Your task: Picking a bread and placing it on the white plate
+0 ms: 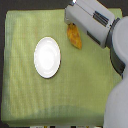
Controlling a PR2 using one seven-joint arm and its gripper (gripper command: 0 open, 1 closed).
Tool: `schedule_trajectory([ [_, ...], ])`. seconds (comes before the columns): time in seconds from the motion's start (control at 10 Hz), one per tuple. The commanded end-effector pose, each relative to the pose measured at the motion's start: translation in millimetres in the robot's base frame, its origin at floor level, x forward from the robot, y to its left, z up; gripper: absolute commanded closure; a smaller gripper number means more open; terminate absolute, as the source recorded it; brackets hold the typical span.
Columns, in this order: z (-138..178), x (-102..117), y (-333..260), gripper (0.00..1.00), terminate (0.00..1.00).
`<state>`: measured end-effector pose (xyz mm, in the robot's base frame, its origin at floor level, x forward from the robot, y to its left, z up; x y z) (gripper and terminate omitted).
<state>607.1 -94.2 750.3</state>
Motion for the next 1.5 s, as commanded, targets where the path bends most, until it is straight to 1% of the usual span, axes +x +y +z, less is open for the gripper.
schedule_trajectory([
  [0.0,76.4,-40.4,3.5,1.00,0.00],
  [0.1,85.0,-46.3,4.3,1.00,0.00],
  [0.2,89.0,-56.8,12.0,1.00,0.00],
  [0.3,88.5,-72.2,28.3,1.00,0.00],
  [0.5,83.1,-85.6,53.2,1.00,0.00],
  [0.6,81.9,-85.0,83.8,1.00,0.00],
  [0.8,80.9,-76.7,118.3,1.00,0.00],
  [1.0,69.2,-85.3,150.3,1.00,0.00],
  [1.4,54.4,-95.8,181.2,1.00,0.00],
])
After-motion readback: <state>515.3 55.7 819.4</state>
